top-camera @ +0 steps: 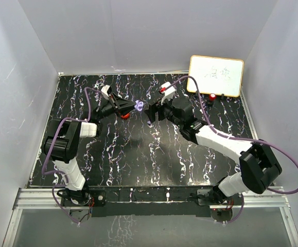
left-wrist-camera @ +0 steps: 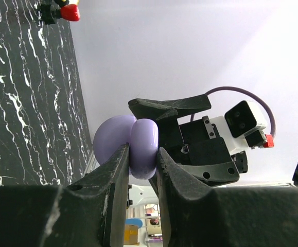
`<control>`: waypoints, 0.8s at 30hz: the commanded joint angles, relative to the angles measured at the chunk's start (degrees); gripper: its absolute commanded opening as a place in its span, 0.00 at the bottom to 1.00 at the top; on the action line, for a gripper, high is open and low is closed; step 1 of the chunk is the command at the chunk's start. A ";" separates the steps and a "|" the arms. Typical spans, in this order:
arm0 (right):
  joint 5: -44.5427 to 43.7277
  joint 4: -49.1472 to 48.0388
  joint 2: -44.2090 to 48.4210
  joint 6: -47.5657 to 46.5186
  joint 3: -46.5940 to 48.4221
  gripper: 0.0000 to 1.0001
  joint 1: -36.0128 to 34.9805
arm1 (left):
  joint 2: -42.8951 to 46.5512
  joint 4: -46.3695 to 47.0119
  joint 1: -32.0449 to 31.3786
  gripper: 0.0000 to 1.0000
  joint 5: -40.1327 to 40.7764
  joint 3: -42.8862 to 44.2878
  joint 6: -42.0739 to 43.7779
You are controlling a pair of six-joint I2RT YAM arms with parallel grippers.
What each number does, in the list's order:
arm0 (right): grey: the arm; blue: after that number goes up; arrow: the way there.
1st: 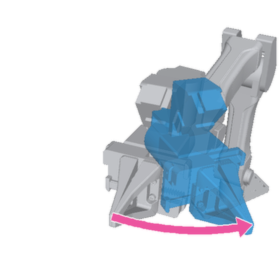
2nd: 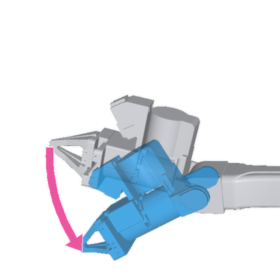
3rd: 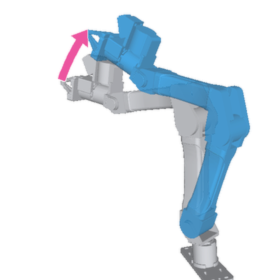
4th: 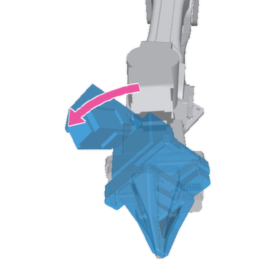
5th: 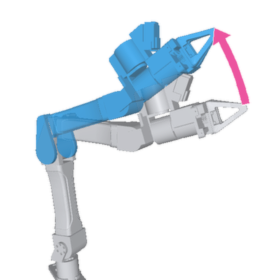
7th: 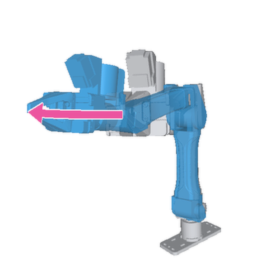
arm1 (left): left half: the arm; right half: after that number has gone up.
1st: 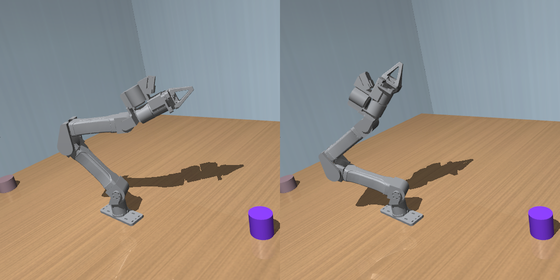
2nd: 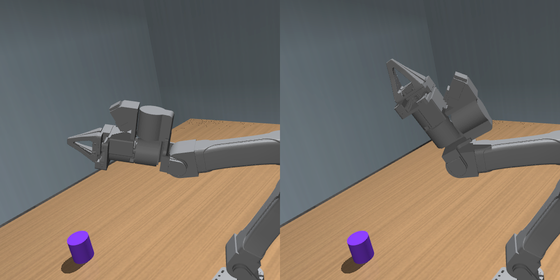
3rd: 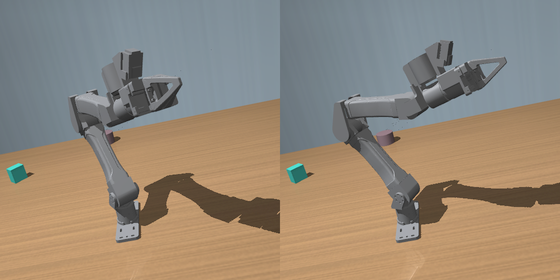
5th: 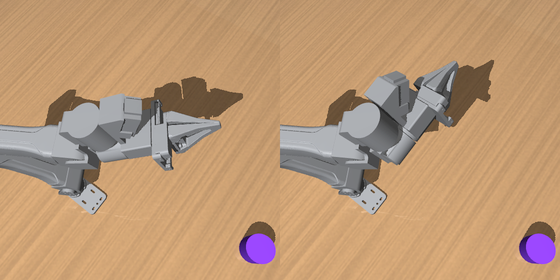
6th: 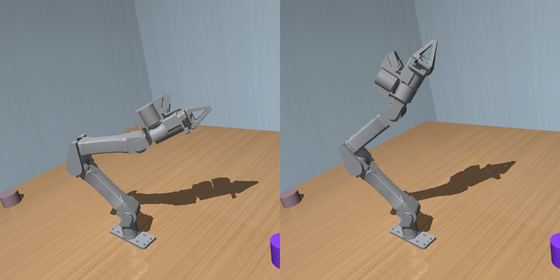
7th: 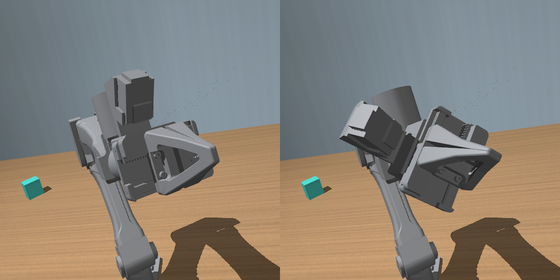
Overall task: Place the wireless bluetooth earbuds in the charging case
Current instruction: Adjust the earbud with the charging case.
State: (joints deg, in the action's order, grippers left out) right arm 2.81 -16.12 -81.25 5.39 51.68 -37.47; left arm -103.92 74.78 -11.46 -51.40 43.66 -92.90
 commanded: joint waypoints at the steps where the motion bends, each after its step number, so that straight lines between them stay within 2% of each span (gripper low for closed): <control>1: -2.93 -1.31 -1.00 -0.91 4.58 0.71 -0.58 | 0.38 4.60 0.04 0.00 1.56 -0.62 -2.38; 24: -3.15 -1.05 -3.52 -0.99 7.23 0.70 -1.44 | -0.75 5.54 -0.04 0.00 1.47 -1.09 -3.30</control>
State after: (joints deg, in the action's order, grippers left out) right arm 0.32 -14.81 -84.49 4.86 55.55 -38.59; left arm -104.64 77.17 -11.46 -50.09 43.03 -95.81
